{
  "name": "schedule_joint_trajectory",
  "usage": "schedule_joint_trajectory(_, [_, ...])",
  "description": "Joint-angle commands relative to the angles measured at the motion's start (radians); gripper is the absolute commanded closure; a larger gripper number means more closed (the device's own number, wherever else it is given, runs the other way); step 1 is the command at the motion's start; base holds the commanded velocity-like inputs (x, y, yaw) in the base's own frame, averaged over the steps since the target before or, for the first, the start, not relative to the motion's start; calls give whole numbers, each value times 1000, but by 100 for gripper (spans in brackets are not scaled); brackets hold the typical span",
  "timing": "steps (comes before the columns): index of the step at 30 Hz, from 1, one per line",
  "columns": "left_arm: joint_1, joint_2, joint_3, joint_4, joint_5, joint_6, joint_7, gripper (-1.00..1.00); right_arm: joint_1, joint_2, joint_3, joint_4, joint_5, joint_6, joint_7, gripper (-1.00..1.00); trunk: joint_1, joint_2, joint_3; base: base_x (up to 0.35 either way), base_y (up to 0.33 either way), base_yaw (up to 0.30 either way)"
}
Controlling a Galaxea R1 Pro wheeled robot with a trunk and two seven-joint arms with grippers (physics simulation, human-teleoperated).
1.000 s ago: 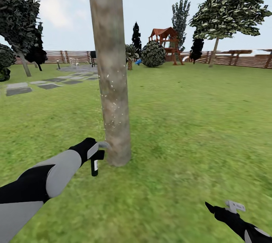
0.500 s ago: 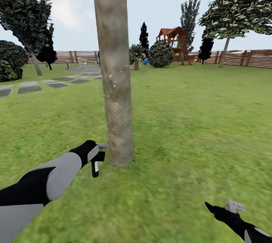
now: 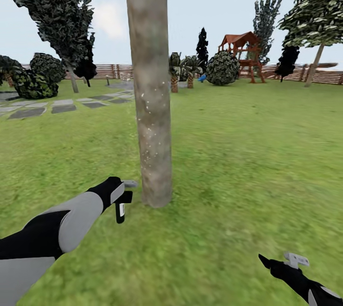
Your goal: In the garden, pick up the pesticide atomizer on the floor and spray pesticide onto both trees until each tree trunk is fully covered.
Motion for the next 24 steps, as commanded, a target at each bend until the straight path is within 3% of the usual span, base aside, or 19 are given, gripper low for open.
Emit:
schedule_joint_trajectory(1, [0,0,-1,0,-1,0,0,100,0,0,0,0,0,0,0,-100,0,0,0,0,-322,256])
schedule_joint_trajectory(6, [0,0,-1,0,-1,0,-1,100,0,0,0,0,0,0,0,-100,0,0,0,6,-322,216])
schedule_joint_trajectory(17, [0,-2,-1,0,0,0,0,100,0,0,1,1,0,0,0,-100,0,0,0,119,-318,21])
schedule_joint_trajectory(24, [0,-16,-1,0,0,0,0,100,0,1,1,0,0,0,0,-100,0,0,0,14,-315,231])
